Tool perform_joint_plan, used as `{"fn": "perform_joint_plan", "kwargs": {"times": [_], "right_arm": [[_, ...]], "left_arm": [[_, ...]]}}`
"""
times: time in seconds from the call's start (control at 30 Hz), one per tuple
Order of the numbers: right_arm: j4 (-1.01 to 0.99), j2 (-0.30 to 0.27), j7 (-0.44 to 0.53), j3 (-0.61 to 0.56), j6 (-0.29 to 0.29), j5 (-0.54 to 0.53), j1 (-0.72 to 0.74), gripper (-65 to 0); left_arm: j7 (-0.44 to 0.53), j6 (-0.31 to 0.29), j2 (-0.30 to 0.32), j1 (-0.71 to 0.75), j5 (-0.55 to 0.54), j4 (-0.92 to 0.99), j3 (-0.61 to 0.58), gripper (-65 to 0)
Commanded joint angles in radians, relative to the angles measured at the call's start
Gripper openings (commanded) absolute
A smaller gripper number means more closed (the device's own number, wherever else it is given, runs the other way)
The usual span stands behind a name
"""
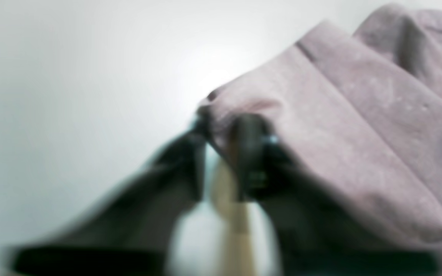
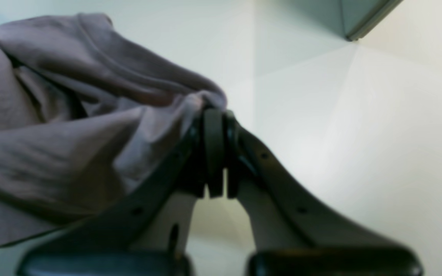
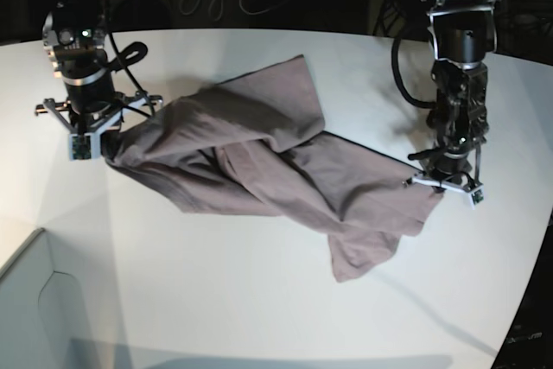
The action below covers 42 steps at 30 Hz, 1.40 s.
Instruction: Layout the t-shirt on the table in an organized manner, then fold the t-shirt properly
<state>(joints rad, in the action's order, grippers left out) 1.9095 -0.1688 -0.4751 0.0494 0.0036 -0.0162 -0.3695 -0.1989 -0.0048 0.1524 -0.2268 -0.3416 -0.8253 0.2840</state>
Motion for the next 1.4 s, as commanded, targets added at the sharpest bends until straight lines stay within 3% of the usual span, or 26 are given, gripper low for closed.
{"fn": "perform_joint_plan", "kwargs": {"times": [0.0, 0.07, 0.17, 0.27, 0.53, 0.73, 0.97, 1.07, 1.27, 1.37], "right_arm": [[0.022, -0.008, 0.026, 0.004, 0.003, 0.003, 0.002, -65.0], [0.022, -0.016, 0.026, 0.004, 0.003, 0.003, 0.005, -65.0], [0.017, -0.022, 0.025, 0.004, 0.003, 0.003, 0.014, -65.0], [0.015, -0.024, 0.025, 0.004, 0.003, 0.003, 0.057, -65.0], [-0.046, -0.051, 0.005, 0.002, 0.006, 0.002, 0.180, -65.0], [-0.226, -0.045, 0.008, 0.033, 0.178, 0.003, 0.326, -65.0], [-0.379, -0.051, 0.006, 0.037, 0.197, 0.005, 0.493, -65.0], [-0.423, -0.067, 0.005, 0.033, 0.197, 0.008, 0.539, -59.0], [-0.463, -0.071, 0.005, 0.040, 0.197, 0.008, 0.562, -36.4], [-0.380, -0.058, 0.006, 0.119, 0.197, 0.005, 0.496, -32.5]], "left_arm": [[0.017, -0.002, 0.013, -0.026, 0.000, -0.016, 0.001, -65.0], [0.017, -0.002, 0.013, -0.027, 0.000, -0.022, 0.002, -63.0], [0.011, -0.002, 0.023, -0.013, 0.000, -0.075, 0.007, -65.0], [0.009, -0.002, 0.042, 0.070, -0.003, -0.220, 0.076, -65.0], [0.009, -0.001, 0.082, 0.297, -0.147, -0.490, 0.159, -65.0], [0.009, -0.001, 0.091, 0.344, -0.176, -0.497, 0.220, -65.0], [0.009, -0.001, 0.091, 0.392, -0.178, -0.552, 0.252, -65.0], [0.009, -0.001, 0.089, 0.398, -0.178, -0.586, 0.248, -65.0], [0.009, -0.001, 0.086, 0.383, -0.176, -0.599, 0.245, -65.0], [0.009, -0.001, 0.088, 0.346, -0.176, -0.587, 0.222, -65.0]]}}
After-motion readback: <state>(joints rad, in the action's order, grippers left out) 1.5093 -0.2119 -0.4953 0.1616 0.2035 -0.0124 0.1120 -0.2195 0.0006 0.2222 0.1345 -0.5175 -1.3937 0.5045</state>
